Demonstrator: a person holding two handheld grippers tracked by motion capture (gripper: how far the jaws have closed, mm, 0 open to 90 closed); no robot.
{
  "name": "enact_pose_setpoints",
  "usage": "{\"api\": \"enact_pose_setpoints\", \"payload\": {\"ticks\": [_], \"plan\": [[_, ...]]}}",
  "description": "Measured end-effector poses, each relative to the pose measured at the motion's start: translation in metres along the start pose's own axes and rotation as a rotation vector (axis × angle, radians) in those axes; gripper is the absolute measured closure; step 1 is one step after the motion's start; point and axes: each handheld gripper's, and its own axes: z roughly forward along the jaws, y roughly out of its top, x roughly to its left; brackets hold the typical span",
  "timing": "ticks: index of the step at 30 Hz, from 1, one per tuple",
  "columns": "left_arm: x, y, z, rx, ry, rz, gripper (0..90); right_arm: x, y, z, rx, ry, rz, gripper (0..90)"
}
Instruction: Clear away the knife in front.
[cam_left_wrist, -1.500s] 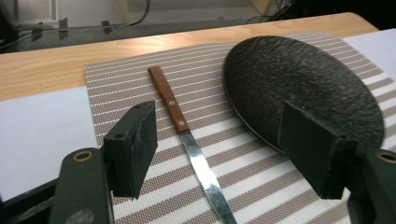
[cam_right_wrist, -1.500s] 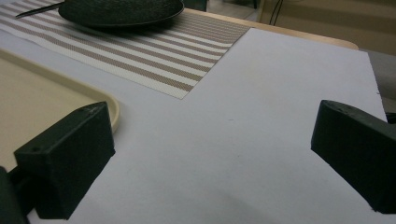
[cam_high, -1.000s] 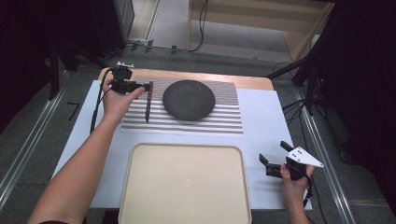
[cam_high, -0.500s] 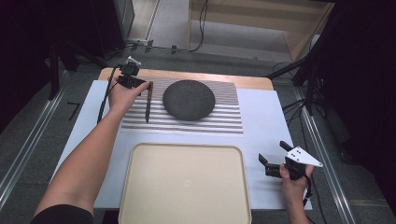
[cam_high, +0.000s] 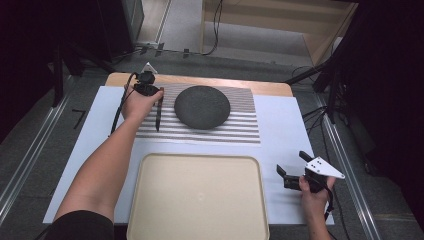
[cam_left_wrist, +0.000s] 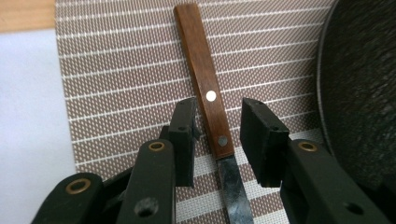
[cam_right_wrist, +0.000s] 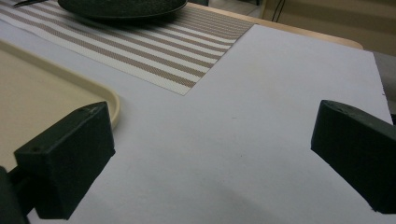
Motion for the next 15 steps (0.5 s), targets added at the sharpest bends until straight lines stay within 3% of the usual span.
{"api": "enact_pose_setpoints", "payload": {"ticks": [8,15], "plan": [[-0.004,-0.002,0.012,0.047,0.012,-0.012,71.4,0.0,0.0,0.001,0.003,-0.004,0.0,0.0],[-0.009,0.0,0.014,0.055,0.049,-0.028,76.0,0.0,0.0,0.001,0.007,-0.006,0.004,0.0]]}}
